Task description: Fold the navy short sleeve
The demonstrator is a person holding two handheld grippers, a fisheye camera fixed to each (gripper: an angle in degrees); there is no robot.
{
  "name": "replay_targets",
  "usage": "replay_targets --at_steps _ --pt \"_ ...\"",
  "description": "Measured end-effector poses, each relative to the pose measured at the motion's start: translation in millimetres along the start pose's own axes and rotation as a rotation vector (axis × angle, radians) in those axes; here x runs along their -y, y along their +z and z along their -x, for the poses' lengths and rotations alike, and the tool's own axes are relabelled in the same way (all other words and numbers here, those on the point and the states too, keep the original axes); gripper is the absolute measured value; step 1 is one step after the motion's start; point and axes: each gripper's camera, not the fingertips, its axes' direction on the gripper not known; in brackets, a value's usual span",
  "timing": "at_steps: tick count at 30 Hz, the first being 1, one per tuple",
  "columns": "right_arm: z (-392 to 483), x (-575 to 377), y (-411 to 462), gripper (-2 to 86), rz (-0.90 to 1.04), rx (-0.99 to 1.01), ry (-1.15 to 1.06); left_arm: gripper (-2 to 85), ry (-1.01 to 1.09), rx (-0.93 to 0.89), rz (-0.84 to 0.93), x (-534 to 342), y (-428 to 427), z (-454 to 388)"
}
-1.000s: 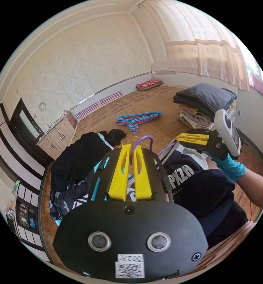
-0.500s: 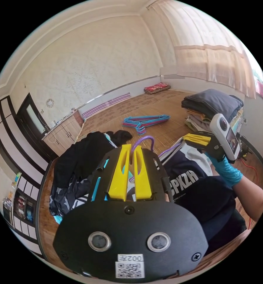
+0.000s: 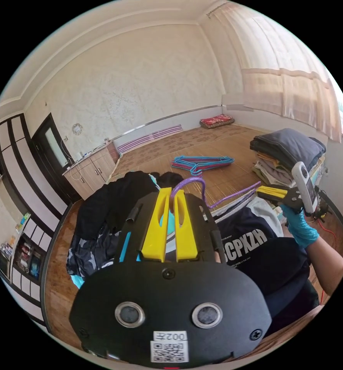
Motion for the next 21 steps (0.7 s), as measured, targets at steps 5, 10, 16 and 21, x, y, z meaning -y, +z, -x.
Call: replay_targets --at_steps 5,10,16,21 --pt "-3.3 -10.8 0.0 -0.7 0.018 0.104 -0.059 -0.9 -0.048 -0.015 -0.015 1.3 -8.6 15.2" --pt "4.8 -17.7 -2.0 0.5 0.06 0.2 -0.173 -0.9 -0.061 -0.022 -0.024 3.5 -18.6 21.6" --pt "11.1 -18.8 -16.6 7.1 0.042 0.378 -0.211 -0.8 -0.061 -0.029 -0.036 3.6 -31.4 25.7" --pt "6.0 -9.5 -29.5 9.8 -0.029 0.422 -0.162 -0.8 -0.07 -0.037 -0.051 1.6 -43.9 31.3"
